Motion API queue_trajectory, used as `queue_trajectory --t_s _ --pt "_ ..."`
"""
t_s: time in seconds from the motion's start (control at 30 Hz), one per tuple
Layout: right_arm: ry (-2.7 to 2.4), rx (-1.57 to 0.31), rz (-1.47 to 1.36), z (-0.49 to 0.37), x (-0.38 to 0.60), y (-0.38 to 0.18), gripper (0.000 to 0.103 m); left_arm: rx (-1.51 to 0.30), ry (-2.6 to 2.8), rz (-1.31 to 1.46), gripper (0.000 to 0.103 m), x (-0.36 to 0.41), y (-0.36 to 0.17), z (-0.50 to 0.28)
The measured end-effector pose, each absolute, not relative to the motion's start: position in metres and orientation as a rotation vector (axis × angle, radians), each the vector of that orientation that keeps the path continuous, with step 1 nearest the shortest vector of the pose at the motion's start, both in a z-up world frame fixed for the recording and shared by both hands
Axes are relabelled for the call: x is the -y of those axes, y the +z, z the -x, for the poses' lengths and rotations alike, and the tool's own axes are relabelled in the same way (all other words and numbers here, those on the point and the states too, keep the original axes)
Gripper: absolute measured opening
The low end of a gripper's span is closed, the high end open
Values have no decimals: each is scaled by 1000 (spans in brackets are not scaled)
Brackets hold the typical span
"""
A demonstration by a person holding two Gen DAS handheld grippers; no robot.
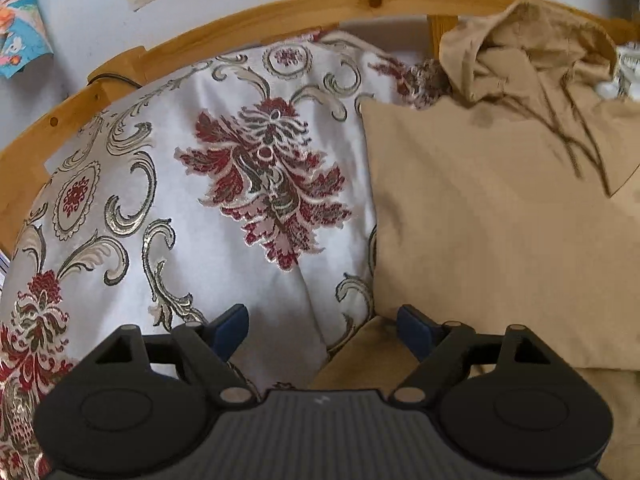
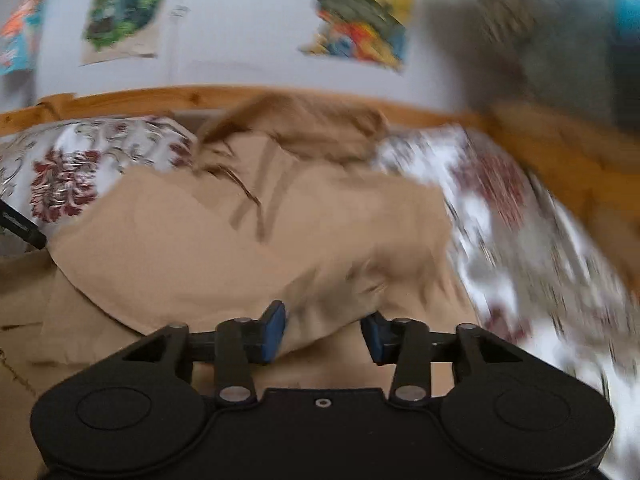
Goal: Fold large clothes
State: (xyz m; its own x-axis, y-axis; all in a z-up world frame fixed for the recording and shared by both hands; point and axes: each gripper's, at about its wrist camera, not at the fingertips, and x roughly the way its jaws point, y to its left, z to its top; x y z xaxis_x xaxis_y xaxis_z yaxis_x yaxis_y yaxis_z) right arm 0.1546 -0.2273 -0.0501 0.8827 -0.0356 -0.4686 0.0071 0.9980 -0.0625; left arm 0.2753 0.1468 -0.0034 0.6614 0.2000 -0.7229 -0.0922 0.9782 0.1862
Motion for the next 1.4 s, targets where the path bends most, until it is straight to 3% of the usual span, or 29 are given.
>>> queue_trajectory --t_s 0.07,0.3,0.5,0.73,0.83,0.9,1.03,1.2,1.4 --pt "-73 -469 49 -148 233 -49 54 -806 161 -110 86 -146 3 -274" --pt "-107 -366 69 -158 233 -53 54 -767 190 -79 86 -129 5 -311" --pt "45 -576 148 -192 228 -92 37 -857 295 -182 83 -118 -35 -347" --pt "48 -554 95 -187 233 -83 37 -805 325 -198 83 -115 -31 -337" --pt "73 -555 127 -190 229 -77 37 -742 305 -196 92 -103 -23 -309" --pt "89 -626 172 -202 224 -85 38 -772 293 -195 91 -90 -28 -296" --pt "87 -613 153 -198 230 -86 41 -804 295 -252 91 -70 -36 -279" --pt "102 -586 128 -177 239 -67 46 -712 260 -139 96 -77 -13 -239" --pt "88 -509 109 -147 243 -24 69 -664 229 -69 101 -75 7 -169"
